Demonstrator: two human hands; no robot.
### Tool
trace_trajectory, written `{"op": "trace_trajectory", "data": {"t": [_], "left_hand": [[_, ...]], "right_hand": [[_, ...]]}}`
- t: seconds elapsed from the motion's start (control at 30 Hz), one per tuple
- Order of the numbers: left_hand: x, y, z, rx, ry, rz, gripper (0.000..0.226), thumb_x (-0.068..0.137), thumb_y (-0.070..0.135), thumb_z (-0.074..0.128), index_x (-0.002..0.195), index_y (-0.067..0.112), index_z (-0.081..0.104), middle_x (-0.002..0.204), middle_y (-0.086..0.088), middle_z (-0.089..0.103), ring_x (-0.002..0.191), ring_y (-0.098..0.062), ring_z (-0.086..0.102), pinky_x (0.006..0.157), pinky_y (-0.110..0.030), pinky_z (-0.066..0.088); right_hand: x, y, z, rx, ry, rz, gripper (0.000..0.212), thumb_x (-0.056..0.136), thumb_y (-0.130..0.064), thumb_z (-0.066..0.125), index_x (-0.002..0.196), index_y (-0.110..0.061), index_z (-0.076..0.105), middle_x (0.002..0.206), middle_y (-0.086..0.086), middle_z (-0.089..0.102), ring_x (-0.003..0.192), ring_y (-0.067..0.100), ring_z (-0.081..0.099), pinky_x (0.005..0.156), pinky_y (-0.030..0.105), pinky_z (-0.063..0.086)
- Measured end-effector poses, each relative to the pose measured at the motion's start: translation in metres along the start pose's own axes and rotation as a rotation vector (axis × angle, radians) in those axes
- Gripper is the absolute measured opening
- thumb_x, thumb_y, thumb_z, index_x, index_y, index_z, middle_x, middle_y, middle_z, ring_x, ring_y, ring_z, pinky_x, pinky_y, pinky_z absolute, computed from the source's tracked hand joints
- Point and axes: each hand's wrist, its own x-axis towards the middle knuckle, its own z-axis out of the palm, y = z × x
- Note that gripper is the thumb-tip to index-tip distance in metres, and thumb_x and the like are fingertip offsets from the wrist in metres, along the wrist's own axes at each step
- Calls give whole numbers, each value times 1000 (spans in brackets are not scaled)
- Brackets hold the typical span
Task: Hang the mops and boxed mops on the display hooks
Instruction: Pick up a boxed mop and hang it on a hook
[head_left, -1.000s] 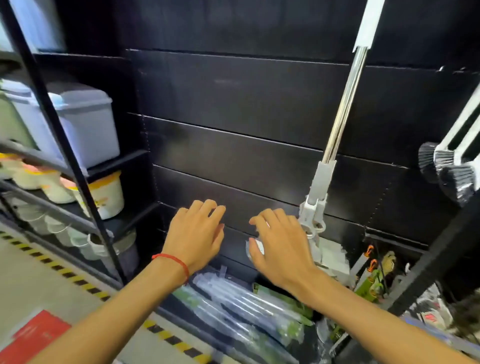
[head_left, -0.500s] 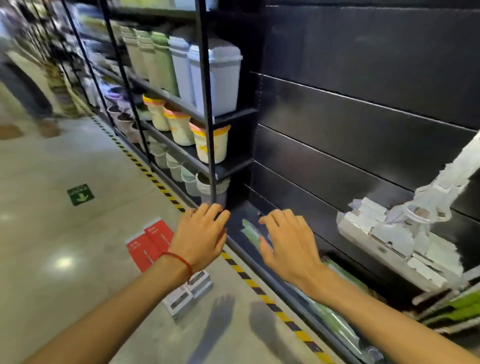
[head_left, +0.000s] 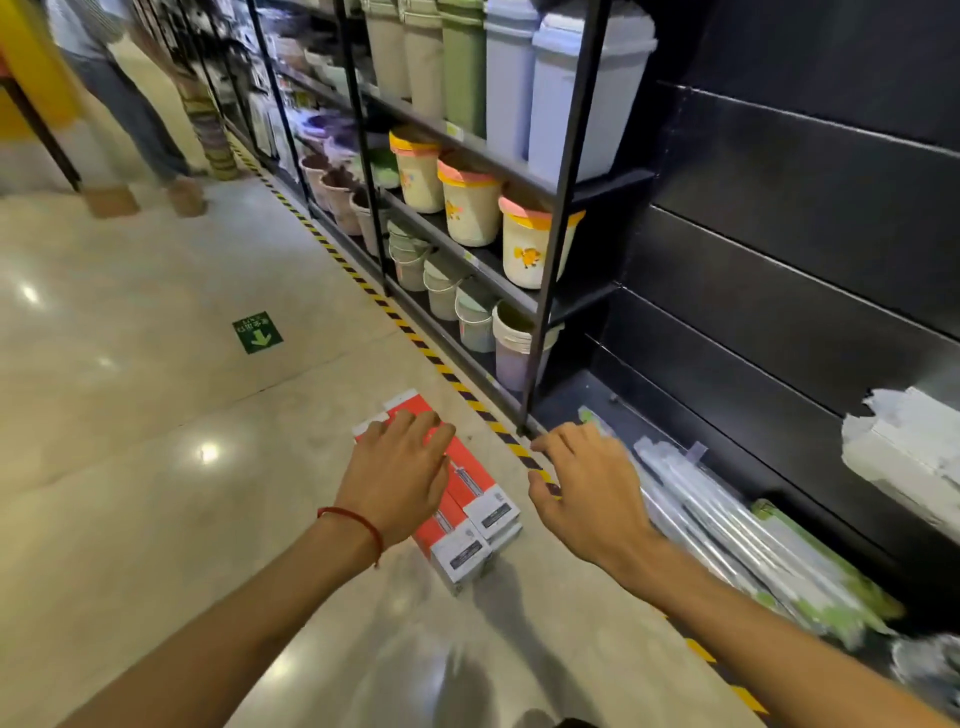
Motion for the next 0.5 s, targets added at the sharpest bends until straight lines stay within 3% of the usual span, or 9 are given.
{"op": "trace_trajectory", "data": {"t": [0.13,0.27,0.4,0.5], "left_hand": [[19,-31,30,-23,-39,-20,43,96,38,41,125,18,65,117,-5,68,99,-29,64,79,-44,53],[54,-61,75,-63,-60,-52,42,96,36,46,125,15,67,119,-8,69,100,-32,66,79,-44,53],[99,-87,123,-89,-97,-91,35,85,25,74,117,13,69,112,-9,71,92,-32,68,71,-42,56],[130,-103,158,-131,-132,-106,36,83,22,76,116,12,69,110,-9,71,89,-32,67,67,-41,55]], "right_hand": [[36,-10,31,4,-20,-19,27,85,-36,74,108,-22,71,100,-4,67,89,22,61,73,39,54],[83,-2,75,-36,-42,-85,28,83,-35,73,106,-21,71,98,-3,66,88,24,61,71,37,48],[140,15,126,-4,-106,-106,28,82,-33,78,106,-20,73,99,-3,69,91,24,65,71,36,50],[175,29,169,3,-180,-98,26,84,-32,75,107,-19,74,98,-1,69,88,25,66,72,38,55]]}}
